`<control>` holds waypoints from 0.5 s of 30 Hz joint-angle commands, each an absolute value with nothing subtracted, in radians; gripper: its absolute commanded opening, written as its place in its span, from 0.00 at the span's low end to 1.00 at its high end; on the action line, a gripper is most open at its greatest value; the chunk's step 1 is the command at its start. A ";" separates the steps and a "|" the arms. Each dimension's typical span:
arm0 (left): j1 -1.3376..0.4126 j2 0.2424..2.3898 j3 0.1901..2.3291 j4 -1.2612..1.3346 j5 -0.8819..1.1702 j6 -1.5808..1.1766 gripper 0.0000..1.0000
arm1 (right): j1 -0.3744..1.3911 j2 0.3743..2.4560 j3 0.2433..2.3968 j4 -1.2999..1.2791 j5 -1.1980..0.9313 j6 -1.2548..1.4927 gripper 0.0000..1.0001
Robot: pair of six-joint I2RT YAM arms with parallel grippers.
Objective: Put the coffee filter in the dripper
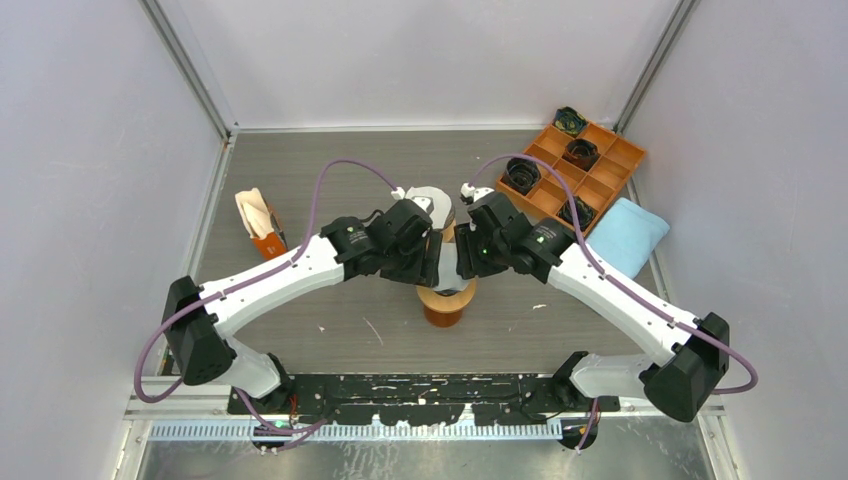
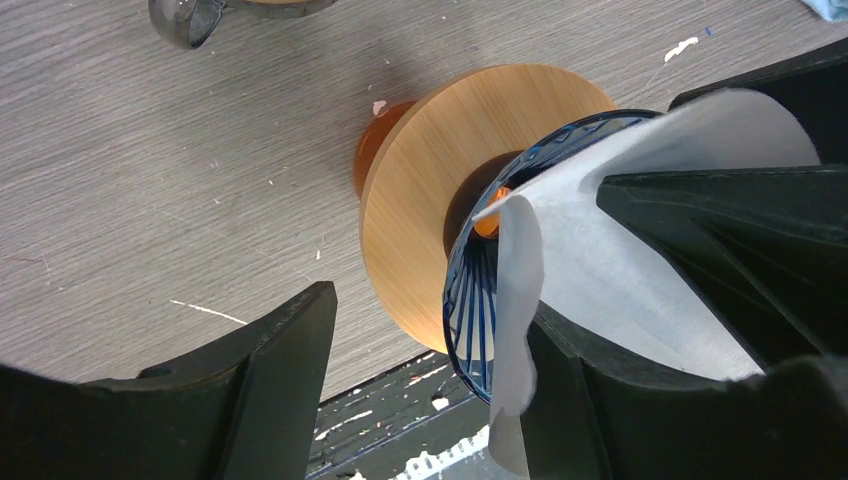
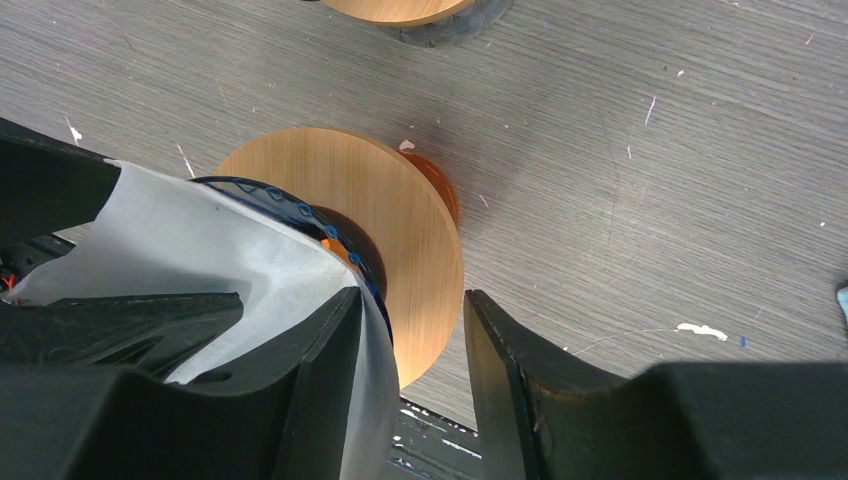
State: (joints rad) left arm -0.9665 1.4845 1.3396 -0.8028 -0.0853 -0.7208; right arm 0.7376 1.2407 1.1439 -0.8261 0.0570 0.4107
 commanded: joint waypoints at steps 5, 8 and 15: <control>-0.957 1.445 1.335 -0.759 -0.065 -0.708 0.66 | 0.734 1.189 1.182 -0.792 0.068 0.389 0.51; -0.956 1.441 1.336 -0.754 -0.057 -0.714 0.67 | 0.735 1.189 1.182 -0.792 0.065 0.390 0.52; -0.953 1.425 1.336 -0.740 -0.059 -0.715 0.68 | 0.733 1.187 1.194 -0.787 0.058 0.390 0.53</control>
State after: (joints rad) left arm -0.9600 1.4693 1.3346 -0.7895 -0.0689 -0.7219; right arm 0.7376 1.2171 1.1458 -0.8234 0.0589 0.3977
